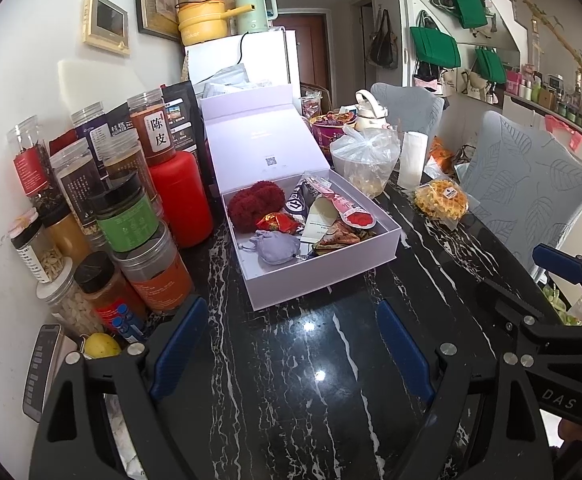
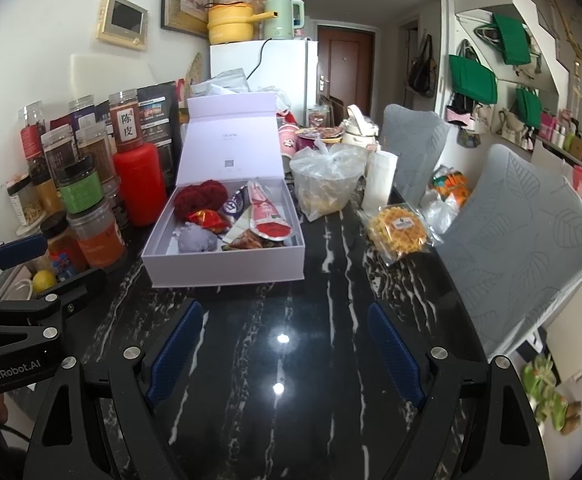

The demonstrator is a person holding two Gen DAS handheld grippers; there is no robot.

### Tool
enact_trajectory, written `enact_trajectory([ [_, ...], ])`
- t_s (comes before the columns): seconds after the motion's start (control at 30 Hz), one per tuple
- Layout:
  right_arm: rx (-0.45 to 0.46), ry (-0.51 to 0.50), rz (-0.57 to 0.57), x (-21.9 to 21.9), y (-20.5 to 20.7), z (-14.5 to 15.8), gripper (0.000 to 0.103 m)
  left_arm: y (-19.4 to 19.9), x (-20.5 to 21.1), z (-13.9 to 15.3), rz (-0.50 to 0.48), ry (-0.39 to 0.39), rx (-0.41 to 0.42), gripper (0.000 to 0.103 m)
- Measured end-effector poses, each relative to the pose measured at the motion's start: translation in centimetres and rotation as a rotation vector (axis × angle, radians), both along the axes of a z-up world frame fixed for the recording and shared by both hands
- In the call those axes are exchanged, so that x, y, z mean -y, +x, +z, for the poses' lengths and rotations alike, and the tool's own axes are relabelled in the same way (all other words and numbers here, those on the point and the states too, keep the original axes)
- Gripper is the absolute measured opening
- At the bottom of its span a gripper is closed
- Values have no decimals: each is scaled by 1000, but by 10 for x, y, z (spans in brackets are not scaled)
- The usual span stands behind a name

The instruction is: Organize soft objects

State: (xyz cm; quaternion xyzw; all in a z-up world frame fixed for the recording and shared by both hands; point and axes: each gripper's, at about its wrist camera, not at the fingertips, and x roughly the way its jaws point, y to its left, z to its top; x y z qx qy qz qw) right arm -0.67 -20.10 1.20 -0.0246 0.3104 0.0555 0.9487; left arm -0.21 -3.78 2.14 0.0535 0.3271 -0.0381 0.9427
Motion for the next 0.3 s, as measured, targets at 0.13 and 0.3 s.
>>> enact_trajectory([
  [0.13, -1, -1, -1, 0, 0, 0, 86, 1, 0, 0, 0, 0, -1, 88],
  [0.3, -10, 2, -4, 1, 3, -2, 86, 3, 1, -1, -5, -7, -11, 88],
])
